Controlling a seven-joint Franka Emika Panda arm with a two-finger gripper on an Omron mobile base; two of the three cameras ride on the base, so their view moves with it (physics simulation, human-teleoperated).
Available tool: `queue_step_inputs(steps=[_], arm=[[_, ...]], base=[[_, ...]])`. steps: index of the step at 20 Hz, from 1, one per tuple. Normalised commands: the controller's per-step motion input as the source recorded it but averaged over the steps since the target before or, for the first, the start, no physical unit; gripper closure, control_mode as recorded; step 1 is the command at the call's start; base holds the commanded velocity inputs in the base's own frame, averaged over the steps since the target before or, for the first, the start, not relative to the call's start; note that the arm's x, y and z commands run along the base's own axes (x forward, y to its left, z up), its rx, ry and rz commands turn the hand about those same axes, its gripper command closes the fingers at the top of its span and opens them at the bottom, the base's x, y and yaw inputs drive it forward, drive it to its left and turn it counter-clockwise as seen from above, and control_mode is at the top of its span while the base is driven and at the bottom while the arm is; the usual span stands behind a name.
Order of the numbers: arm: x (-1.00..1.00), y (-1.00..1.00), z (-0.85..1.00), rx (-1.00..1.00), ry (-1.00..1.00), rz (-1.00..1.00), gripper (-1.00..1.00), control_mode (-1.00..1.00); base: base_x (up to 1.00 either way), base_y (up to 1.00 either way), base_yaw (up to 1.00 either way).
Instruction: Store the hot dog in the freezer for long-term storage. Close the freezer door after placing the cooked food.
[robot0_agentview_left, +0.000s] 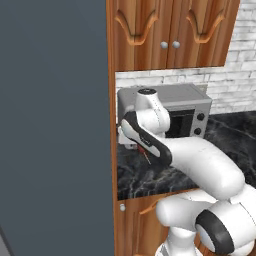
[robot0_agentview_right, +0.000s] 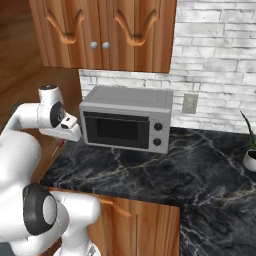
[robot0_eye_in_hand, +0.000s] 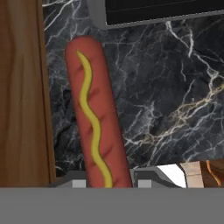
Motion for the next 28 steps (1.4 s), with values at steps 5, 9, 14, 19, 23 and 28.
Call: queue_step_inputs(steps=[5,9,14,19,23,28], arm=[[-0.28,-0.22,0.96,0.0,0.0,0.05,1.0,-1.0],[-0.33,-0.54,0.61,-0.02,-0.08,0.1,1.0,-1.0],[-0.72,-0.7,0.09,0.0,-0.18,0.12,1.0,-1.0],[-0.66,-0.44,0.04,0.0,-0.04,0.11,1.0,-1.0],[-0.04,-0.11,0.0,0.0,0.15,0.02,1.0,-1.0],[0.0,0.0,-0.05,0.0,0.18,0.0,1.0,-1.0]], base=[[0.0,0.0,0.0],[0.0,0.0,0.0],[0.0,0.0,0.0],[0.0,0.0,0.0],[0.0,0.0,0.0],[0.0,0.0,0.0]])
